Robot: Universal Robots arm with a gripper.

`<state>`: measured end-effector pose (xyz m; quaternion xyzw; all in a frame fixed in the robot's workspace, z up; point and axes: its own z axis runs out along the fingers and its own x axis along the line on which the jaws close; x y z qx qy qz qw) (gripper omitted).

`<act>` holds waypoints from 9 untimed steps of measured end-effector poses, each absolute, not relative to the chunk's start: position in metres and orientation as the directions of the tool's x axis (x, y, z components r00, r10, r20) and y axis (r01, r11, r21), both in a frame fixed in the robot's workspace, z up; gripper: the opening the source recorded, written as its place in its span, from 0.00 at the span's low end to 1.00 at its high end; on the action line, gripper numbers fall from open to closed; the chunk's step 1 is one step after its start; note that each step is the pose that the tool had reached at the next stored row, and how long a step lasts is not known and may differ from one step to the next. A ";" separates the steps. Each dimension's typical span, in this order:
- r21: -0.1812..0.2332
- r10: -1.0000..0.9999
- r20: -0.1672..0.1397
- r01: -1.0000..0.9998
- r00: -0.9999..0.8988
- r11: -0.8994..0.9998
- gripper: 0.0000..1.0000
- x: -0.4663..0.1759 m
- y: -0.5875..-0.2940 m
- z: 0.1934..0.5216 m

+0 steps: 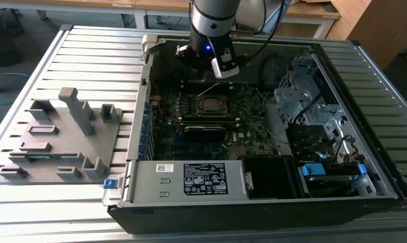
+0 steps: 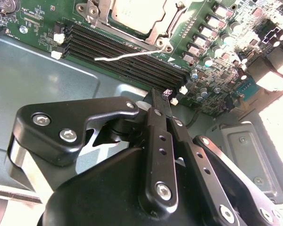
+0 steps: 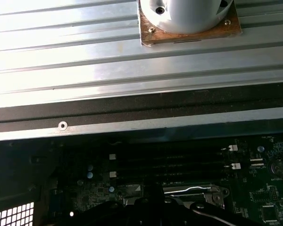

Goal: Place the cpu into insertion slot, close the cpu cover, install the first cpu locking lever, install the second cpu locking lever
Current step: 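Install the first cpu locking lever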

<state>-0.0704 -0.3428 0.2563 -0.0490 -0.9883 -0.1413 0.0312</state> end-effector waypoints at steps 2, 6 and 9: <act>0.276 0.088 0.076 0.106 -0.993 0.955 0.10 -0.070 -0.343 0.256; 0.276 0.088 0.074 0.105 -0.993 0.955 0.10 -0.070 -0.343 0.256; 0.278 0.088 0.058 0.101 -0.994 0.955 0.10 -0.070 -0.343 0.256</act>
